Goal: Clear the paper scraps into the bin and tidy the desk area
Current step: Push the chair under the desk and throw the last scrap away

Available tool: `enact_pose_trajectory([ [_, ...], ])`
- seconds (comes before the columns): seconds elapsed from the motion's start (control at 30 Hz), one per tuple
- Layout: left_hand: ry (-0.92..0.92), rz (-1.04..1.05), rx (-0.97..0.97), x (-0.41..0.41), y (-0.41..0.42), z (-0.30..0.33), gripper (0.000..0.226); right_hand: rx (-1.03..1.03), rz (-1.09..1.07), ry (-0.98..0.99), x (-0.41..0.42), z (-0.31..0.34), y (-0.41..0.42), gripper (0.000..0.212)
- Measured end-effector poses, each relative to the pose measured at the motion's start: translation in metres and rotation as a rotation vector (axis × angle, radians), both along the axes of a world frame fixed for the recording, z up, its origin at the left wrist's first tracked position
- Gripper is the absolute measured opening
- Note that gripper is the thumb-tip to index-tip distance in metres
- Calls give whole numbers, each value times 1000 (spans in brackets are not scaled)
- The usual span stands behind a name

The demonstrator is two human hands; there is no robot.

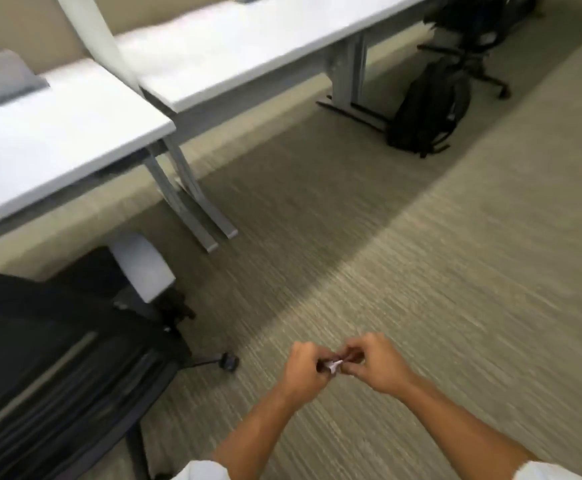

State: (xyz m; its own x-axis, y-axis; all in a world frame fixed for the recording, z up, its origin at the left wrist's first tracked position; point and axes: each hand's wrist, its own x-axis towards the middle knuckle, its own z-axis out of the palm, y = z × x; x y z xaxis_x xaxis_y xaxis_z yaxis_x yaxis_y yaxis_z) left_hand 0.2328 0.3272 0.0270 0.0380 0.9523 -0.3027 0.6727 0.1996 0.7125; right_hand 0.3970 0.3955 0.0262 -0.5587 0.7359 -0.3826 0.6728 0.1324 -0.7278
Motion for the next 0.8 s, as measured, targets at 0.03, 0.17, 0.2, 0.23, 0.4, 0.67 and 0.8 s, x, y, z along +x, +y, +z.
enact_pose_trajectory([
  [0.03, 17, -18, 13, -2, 3, 39, 11, 16, 14, 2, -3, 35, 8, 11],
  [0.17, 104, -21, 115, -27, 0, 196, 9, 111, 92, 18, -36, 191, 23, 15],
  [0.2, 110, -6, 119, -32, -2, 223, 9, 129, 100, 31, -45, 218, 23, 19],
  [0.23, 99, 26, 118, -40, -7, 252, 11, 154, 112, 45, -56, 248, 23, 20],
  [0.4, -35, 236, 164, -91, -56, 368, 17, 178, 156, 162, -122, 375, -4, 5],
  [0.67, -611, 656, 371, -197, -225, 436, 45, -133, 534, 393, -232, 481, -141, 21],
  [0.8, -722, 803, 433, -234, -318, 445, 38, -404, 513, 429, -291, 478, -219, 19],
])
